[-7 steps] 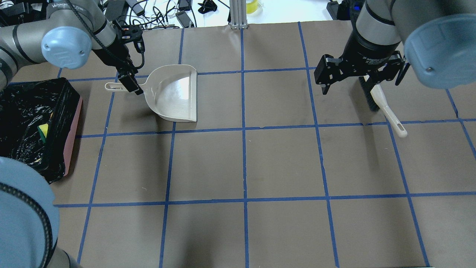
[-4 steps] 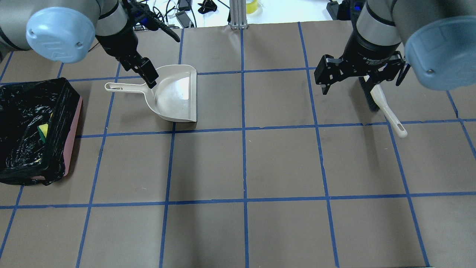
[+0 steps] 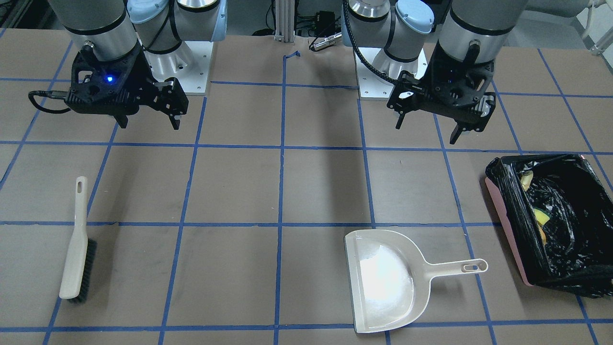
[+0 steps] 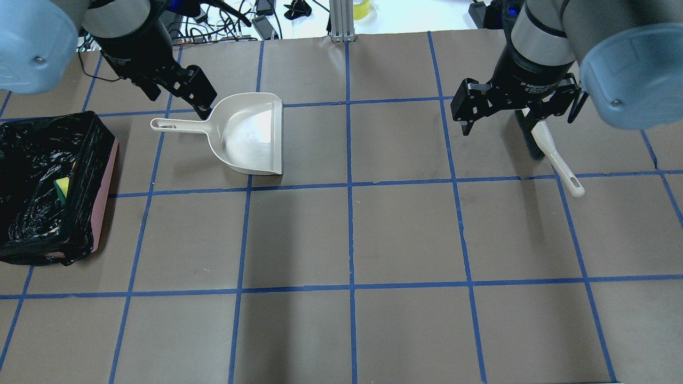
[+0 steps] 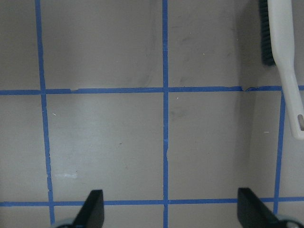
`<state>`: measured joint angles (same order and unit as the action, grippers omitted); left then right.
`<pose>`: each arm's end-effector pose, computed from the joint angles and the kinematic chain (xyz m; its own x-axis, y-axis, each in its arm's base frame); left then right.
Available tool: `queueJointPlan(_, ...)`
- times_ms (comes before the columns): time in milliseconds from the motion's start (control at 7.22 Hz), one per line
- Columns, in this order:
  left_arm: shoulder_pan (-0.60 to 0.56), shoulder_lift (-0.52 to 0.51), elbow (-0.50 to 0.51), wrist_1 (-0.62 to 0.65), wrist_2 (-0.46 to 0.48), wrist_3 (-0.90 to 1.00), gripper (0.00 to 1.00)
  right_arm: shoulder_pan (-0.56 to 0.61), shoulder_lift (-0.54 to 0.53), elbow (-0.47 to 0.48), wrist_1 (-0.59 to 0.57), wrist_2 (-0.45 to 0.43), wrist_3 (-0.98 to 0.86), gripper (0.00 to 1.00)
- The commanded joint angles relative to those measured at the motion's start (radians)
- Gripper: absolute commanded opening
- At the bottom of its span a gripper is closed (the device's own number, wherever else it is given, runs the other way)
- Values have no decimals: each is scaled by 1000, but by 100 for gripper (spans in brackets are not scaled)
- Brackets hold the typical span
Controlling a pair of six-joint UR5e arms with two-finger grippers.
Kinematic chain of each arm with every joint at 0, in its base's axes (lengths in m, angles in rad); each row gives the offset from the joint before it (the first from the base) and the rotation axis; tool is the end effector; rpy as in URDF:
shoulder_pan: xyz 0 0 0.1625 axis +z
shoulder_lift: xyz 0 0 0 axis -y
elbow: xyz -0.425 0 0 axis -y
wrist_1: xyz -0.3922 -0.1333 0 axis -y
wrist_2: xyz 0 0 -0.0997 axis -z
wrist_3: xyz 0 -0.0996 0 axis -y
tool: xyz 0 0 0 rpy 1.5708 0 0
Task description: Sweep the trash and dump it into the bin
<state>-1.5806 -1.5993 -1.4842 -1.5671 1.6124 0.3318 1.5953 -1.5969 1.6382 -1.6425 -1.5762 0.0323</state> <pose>-0.1341 -0.5080 0.5169 -0.9414 0.3319 -0.0594 0.3347 0.9413 -0.0449 0.1446 -0.4801 0.4746 -1.0000 0.0079 0.0044 0.0078 0.9995 -0.0306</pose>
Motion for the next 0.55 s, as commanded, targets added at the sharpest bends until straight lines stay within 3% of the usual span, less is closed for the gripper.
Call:
queueJointPlan(0,1,13,-5,7,3,-75,100,0,0,0,1,7,0,100)
queueJointPlan(416,2,16,-16,-5,4,-91,100,0,0,0,0,8,0,100)
